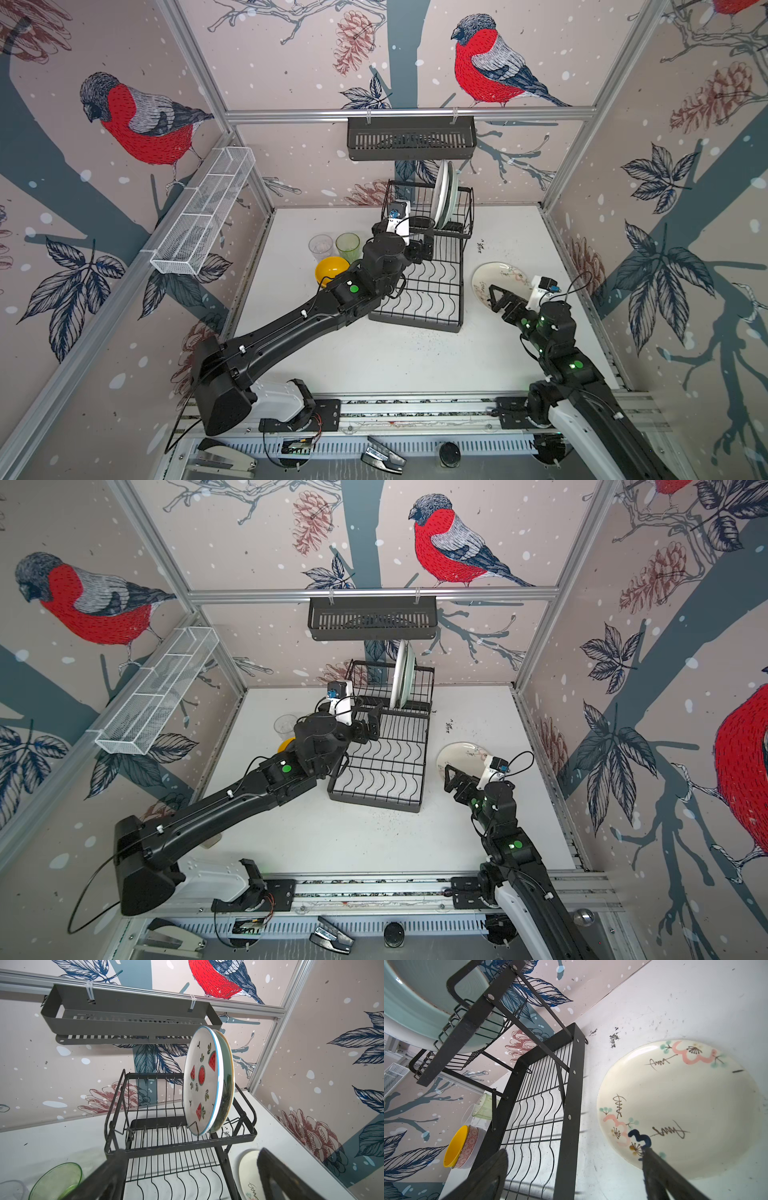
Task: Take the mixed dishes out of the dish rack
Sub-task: 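Raise the left gripper to the watermelon plates on the upper rack tier, then close the left gripper on the watermelon plate rim in the upper tier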
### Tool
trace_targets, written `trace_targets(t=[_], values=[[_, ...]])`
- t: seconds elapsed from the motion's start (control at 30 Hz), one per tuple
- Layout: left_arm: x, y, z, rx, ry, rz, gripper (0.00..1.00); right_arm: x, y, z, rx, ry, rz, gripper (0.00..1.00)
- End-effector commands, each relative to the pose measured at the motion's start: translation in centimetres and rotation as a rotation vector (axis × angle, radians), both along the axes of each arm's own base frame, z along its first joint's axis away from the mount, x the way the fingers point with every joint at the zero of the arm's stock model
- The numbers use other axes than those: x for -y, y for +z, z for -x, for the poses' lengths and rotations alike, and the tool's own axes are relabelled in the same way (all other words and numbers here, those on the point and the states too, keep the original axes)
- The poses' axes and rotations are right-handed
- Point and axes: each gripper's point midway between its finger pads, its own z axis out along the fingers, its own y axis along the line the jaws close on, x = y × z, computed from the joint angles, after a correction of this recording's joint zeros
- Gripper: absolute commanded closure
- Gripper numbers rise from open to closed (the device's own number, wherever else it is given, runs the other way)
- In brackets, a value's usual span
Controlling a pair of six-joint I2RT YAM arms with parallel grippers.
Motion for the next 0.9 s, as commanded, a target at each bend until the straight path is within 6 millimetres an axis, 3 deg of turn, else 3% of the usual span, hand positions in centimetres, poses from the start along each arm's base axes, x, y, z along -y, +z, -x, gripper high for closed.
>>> trace_targets(t=[0.0,0.23,0.57,0.87], values=[[0.3,0.7,-0.6,0.015,-0.021,0.004,0.03,-0.2,1.0,-0.3,0.044,0.008,-0.007,0.00],[0.6,0.5,-2.9,0.025,0.003,0.000,0.03,0.3,0.6,-0.6,0.038,-0.017,0.009,0.01],[2.9,-0.9,-5.0,0.001,-0.053,-0.014,0.04,0.4,-0.3,-0.6,0.009,-0.019,0.021,0.00],[4.8,-2.0,-6.5,-0.007,-0.076,-0.043,0.16,0.6,-1.3,-0.4,-0.019,-0.024,0.017,0.01]])
